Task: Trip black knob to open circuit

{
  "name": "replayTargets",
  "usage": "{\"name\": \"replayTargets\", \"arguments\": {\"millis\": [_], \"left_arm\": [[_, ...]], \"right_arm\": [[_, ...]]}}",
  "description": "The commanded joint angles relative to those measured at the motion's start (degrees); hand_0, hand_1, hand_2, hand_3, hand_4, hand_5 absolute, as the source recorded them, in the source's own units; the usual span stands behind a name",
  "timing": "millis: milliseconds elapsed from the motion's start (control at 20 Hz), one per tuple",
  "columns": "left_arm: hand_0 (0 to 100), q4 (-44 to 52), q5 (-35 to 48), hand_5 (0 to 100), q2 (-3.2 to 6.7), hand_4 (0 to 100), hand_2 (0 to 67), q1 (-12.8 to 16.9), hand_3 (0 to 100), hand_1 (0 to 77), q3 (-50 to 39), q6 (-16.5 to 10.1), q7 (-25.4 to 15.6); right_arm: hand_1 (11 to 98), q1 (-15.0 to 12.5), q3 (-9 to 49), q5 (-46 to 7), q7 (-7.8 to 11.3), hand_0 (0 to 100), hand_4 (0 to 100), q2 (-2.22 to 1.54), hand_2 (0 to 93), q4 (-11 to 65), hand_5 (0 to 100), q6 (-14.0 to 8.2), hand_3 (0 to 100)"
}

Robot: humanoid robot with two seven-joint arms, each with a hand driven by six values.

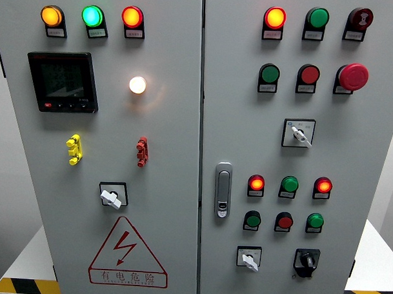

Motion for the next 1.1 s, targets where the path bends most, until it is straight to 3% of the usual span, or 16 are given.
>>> {"name": "replayTargets", "arguments": {"millis": [0,200,400,700,900,1050], "left_arm": [[0,0.0,0.0,2,0.0,7,12.8,0.0,21,3.2,0.0,0.0,-0.01],[0,0.0,0.0,2,0.0,7,12.8,0.0,21,3.2,0.0,0.0,-0.01],[0,0.0,0.0,2,0.0,7,12.8,0.0,21,3.4,0.0,0.0,-0.01],[0,0.0,0.0,2,0.0,7,12.8,0.0,21,3.4,0.0,0.0,-0.01],[0,0.0,0.0,2,0.0,7,12.8,0.0,21,3.3,0.0,0.0,-0.01],[0,0.0,0.0,2,0.0,7,12.8,0.0,21,3.2,0.0,0.0,-0.01]], "right_arm": [[31.0,0.08,-0.83,0.14,0.09,73,0,0.0,4.8,-0.06,8,0.04,5],[31.0,0.08,-4.6,4.44,0.09,73,0,0.0,4.8,-0.06,8,-0.05,5],[31.0,0.17,-2.96,3.14,0.0,73,0,-0.09,4.8,0.55,8,-0.14,5],[31.0,0.08,15.57,-15.82,-2.02,73,0,0.0,4.8,2.39,8,0.3,5],[31.2,-0.18,32.26,-30.33,-2.72,73,0,-0.09,4.8,6.6,8,0.92,5],[31.9,-0.1,39.75,-33.96,-2.2,72,0,0.0,4.9,13.7,8,1.89,6]]}}
